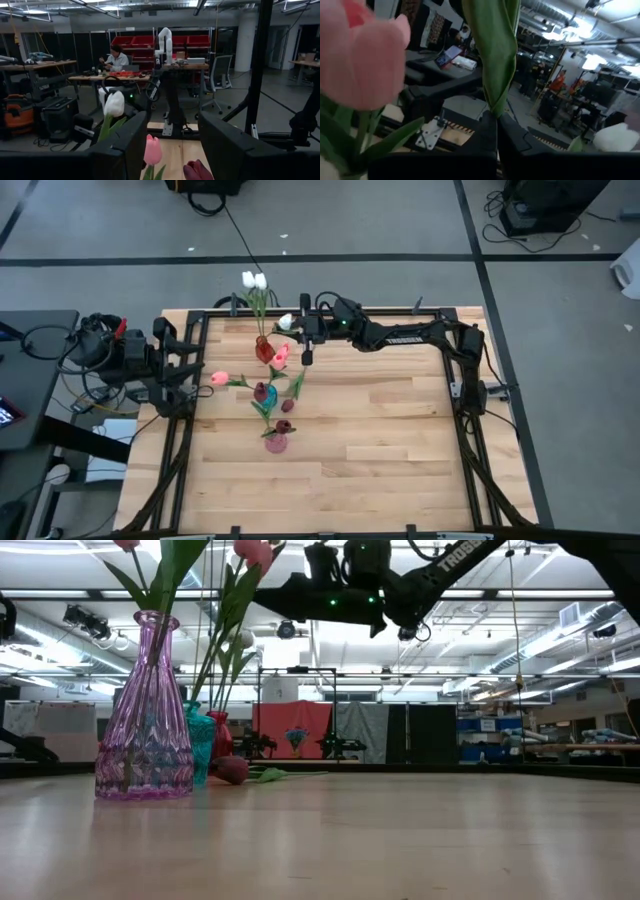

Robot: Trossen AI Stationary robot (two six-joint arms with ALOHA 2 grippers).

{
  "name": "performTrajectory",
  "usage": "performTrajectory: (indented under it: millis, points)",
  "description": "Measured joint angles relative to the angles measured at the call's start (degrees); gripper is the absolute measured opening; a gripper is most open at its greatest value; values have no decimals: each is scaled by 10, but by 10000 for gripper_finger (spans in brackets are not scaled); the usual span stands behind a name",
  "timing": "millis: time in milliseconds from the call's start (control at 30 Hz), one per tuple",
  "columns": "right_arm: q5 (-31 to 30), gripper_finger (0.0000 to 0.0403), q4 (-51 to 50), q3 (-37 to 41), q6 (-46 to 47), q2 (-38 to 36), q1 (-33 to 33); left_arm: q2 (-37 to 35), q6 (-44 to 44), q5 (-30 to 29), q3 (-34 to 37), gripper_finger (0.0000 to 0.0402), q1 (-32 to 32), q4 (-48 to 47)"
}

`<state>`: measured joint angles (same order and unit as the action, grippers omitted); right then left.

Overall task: Sort flowers into vase by color
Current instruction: Put the white flower into the red vase, then put the red flower into the pink vase

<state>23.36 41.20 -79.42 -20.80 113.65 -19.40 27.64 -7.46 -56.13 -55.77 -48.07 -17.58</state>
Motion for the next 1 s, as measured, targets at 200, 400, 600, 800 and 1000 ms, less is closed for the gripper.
performTrajectory:
  millis: [200,400,600,800,1000]
  points:
    - [-2,6,2,-1,2,4,-12,0,0,0,0,183,0,-1]
    - [-3,9,-7,-1,32,16,-22,0,0,0,0,183,0,-2]
    - [-12,29,20,-1,62,48,-23,1,0,-26,0,183,0,-2]
    - [-14,44,11,-50,98,97,-22,1,1,-30,0,183,0,-3]
    - [2,94,-134,-140,107,133,-23,1,4,-33,0,183,0,-3]
